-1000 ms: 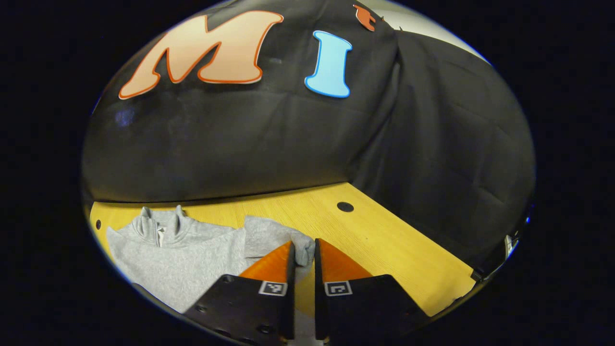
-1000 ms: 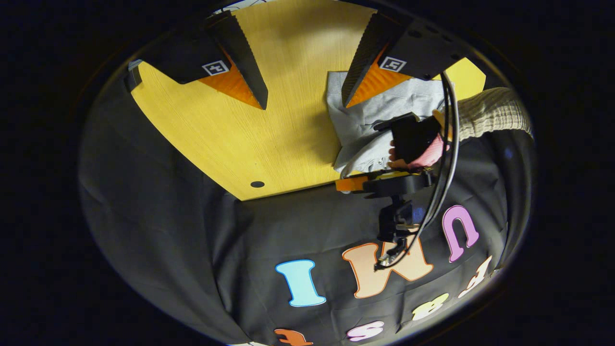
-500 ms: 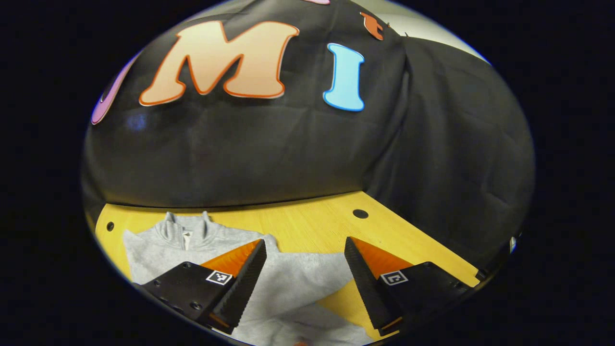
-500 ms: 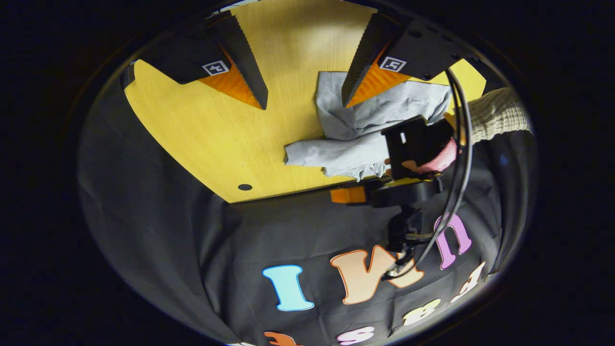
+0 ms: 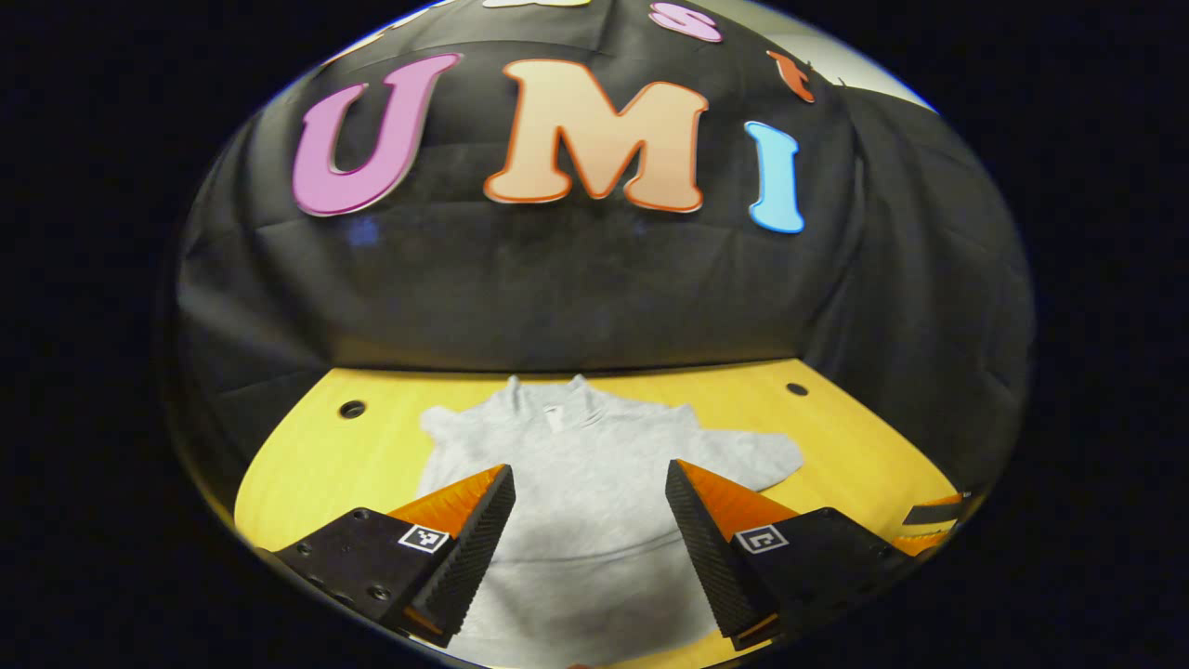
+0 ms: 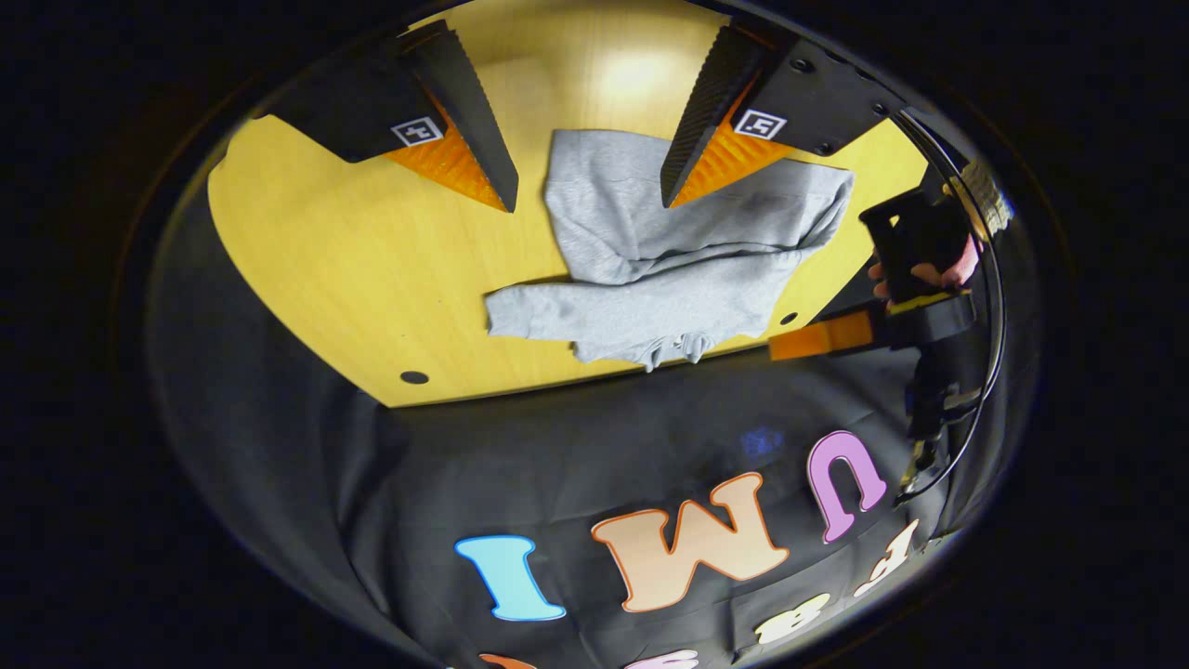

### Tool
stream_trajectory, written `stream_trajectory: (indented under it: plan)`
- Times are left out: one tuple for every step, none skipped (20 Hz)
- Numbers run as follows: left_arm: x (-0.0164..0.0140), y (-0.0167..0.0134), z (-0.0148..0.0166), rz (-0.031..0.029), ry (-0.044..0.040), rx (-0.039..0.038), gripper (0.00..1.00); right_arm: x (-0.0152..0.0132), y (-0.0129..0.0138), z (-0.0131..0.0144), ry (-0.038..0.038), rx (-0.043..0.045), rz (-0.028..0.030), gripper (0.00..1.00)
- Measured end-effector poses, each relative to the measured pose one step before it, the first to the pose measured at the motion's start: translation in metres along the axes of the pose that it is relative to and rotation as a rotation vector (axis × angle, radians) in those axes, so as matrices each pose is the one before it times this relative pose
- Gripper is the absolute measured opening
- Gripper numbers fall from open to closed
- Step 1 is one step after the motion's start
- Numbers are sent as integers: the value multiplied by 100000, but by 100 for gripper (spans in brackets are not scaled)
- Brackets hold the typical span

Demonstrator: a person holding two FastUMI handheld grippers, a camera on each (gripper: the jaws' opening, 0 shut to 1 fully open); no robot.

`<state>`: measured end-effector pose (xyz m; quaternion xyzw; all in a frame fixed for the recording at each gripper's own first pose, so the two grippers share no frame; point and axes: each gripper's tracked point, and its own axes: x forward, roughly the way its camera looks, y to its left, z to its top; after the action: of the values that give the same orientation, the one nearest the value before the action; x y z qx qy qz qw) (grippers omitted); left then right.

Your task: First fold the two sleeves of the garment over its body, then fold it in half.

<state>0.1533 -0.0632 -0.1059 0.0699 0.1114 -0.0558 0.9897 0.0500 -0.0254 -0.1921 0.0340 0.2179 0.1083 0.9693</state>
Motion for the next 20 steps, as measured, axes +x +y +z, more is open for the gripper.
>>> stream_trajectory:
  plan:
    - [-1202,1639,-1161,2581,1773,-793,95,419,547,-355,744,-546,572,93]
    - [-1003,1424,-1221,2433,2247,-973,95,522,356,-299,584,-1082,26,97]
    - [-932,1182,-1183,1608,1417,-998,95,504,182,-453,878,-1346,-236,97]
    - [-741,890,-908,1582,920,-958,96,513,141,-461,1342,-1347,-284,97]
    - [-811,1147,-1093,1723,1795,-993,96,474,-17,-489,1307,-1005,-426,97]
    - [-692,924,-1366,1553,2342,-1114,96,399,3,-391,1128,-712,-487,97]
    - [-509,969,-1646,1706,2671,-1509,96,578,-204,-582,1453,-575,-1092,98]
    - [-372,538,-1330,1179,1924,-838,96,483,-141,-559,1307,-225,-767,98]
    - [-212,464,-1270,1003,2092,-658,96,510,-209,-474,1237,-158,-931,97]
    - [29,342,-1361,751,2232,79,96,564,-52,-666,2191,-147,-517,97]
    - [-26,598,-1850,949,3075,827,96,637,-124,-565,1373,-376,-833,93]
    - [-52,284,-1015,469,1892,696,96,269,-16,-411,1098,-214,-528,98]
    - [-45,307,-1003,505,1840,583,96,455,5,-163,704,-221,-523,93]
    - [197,229,-986,504,1861,-95,96,343,43,-288,896,-31,-474,93]
    - [87,-34,-489,-97,1039,-914,96,202,53,-53,424,64,-402,93]
    - [34,-62,-482,-137,647,-513,96,196,68,-177,548,-79,-233,93]
    - [60,-19,-314,-10,432,456,96,288,-8,-194,894,-12,-610,93]
    - [4,-43,-389,65,603,957,97,115,63,-398,964,-159,-449,98]
    - [66,40,-193,255,350,1028,97,160,-1,-167,551,-348,-790,93]
    - [59,255,-191,651,419,702,97,113,-139,101,-617,-325,-1050,93]
